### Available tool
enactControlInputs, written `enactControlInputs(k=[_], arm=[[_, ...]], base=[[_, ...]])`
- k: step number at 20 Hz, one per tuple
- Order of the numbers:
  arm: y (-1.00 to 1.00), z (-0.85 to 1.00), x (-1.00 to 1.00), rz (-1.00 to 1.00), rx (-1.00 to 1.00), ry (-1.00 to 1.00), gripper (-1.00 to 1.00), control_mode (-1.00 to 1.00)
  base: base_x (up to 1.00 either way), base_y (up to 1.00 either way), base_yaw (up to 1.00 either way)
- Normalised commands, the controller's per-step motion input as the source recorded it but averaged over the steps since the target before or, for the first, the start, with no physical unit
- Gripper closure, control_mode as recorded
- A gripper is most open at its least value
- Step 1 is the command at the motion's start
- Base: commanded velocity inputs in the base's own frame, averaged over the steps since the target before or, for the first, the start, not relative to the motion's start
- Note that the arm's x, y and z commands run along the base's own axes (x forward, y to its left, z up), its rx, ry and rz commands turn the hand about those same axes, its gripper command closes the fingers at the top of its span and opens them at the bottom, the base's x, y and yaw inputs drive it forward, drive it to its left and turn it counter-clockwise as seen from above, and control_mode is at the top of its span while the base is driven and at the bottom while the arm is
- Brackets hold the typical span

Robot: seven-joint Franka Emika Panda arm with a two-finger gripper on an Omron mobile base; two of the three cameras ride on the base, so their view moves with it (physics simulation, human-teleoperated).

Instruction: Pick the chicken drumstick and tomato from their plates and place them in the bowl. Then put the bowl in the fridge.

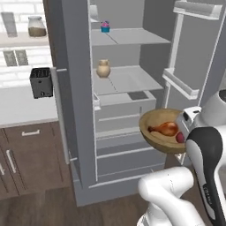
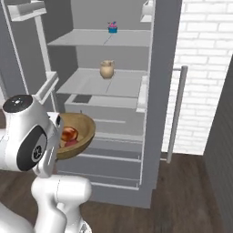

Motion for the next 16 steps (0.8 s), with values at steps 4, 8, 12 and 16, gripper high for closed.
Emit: enactControlInputs(k=[4,8,12,16], arm=[[0.0,0.0,0.0,0.0,0.0,0.0,1.0,1.0],[0.0,0.0,0.0,0.0,0.0,0.0,1.0,1.0],[0.0,0.0,0.0,0.0,0.0,0.0,1.0,1.0],[0.0,0.0,0.0,0.0,0.0,0.0,1.0,1.0]], base=[[0.28,0.08,-0.08],[0.31,-0.3,0.05],[0.51,-0.01,0.1],[0.49,0.06,0.09]])
